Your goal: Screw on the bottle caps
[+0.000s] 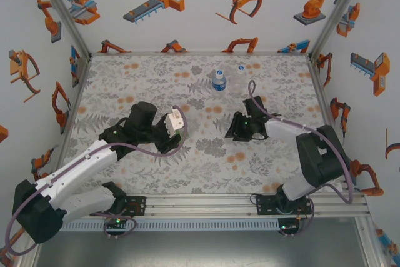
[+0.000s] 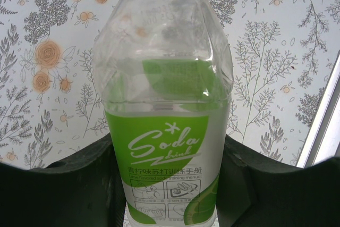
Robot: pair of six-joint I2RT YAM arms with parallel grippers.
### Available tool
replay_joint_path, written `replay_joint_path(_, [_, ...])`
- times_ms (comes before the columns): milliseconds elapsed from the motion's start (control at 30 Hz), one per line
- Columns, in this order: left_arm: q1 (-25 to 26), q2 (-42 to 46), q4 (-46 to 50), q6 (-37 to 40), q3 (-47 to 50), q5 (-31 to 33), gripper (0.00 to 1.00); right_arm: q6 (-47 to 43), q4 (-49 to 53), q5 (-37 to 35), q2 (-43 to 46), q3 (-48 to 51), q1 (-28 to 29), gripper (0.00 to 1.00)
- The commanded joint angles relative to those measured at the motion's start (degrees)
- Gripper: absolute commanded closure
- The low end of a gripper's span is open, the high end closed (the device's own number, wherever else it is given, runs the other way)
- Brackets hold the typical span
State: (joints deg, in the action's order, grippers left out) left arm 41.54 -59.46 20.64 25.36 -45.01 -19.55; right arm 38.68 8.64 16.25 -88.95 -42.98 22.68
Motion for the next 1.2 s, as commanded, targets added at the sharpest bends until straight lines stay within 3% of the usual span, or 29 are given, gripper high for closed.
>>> replay_joint_path(0, [-0.2, -0.3, 0.4, 0.7, -2.2, -1.5, 0.71, -3.8, 9.0, -6.2, 1.4, -0.9, 0.0, 0.57])
replay_joint_path(267, [-0.2, -0.5, 0.5, 0.7, -2.3, -1.4, 0.71, -7.9, 15.6, -16.3, 3.2, -6.7, 6.6, 0.55])
replay_joint_path(500, [-0.2, -0.3, 0.6, 0.7, -2.3, -1.5, 0.71, -13.9, 12.1, -23.6, 2.8, -7.0, 14.0, 0.52])
replay_joint_path(1167, [-0.2, -0.1, 0.6, 0.7, -2.4, -1.5, 0.71, -14.1, 12.7, -23.9, -5.1, -12.1, 17.2, 0.55])
